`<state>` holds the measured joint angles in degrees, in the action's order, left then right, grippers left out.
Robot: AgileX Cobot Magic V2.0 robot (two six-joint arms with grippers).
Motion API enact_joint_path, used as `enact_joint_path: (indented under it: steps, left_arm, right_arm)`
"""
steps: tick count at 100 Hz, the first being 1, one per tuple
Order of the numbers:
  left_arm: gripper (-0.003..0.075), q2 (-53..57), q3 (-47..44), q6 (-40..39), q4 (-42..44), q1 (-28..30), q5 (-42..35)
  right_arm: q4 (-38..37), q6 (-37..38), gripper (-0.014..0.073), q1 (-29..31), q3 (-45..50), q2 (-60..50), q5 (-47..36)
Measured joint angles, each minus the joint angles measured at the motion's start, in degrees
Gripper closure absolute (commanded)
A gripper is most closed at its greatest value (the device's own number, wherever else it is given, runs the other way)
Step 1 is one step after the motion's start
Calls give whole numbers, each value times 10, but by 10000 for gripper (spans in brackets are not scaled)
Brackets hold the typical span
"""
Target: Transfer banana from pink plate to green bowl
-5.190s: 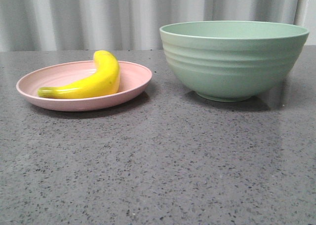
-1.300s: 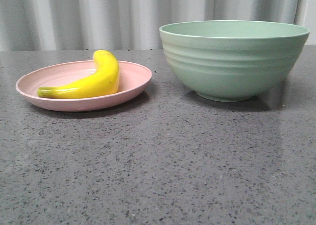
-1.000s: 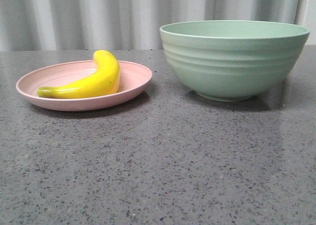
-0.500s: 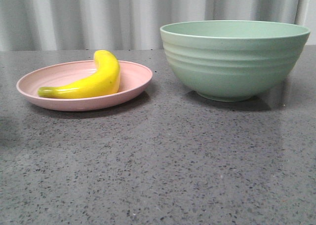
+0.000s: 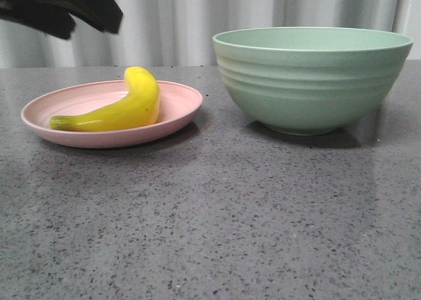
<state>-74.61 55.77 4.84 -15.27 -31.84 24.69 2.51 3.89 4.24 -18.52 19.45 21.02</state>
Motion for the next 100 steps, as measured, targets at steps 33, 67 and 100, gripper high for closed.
enact_joint_path:
  steps: [33,67,100]
  left_arm:
    - [277,-101,76,0,-13,0,106]
    - [277,-149,86,0,-13,0,130]
    - [320,-164,86,0,-13,0,127]
  right_arm:
    - [0,0,666,0,0,0,0]
    - [1,0,666,0,0,0,0]
    - [1,0,666,0,0,0,0]
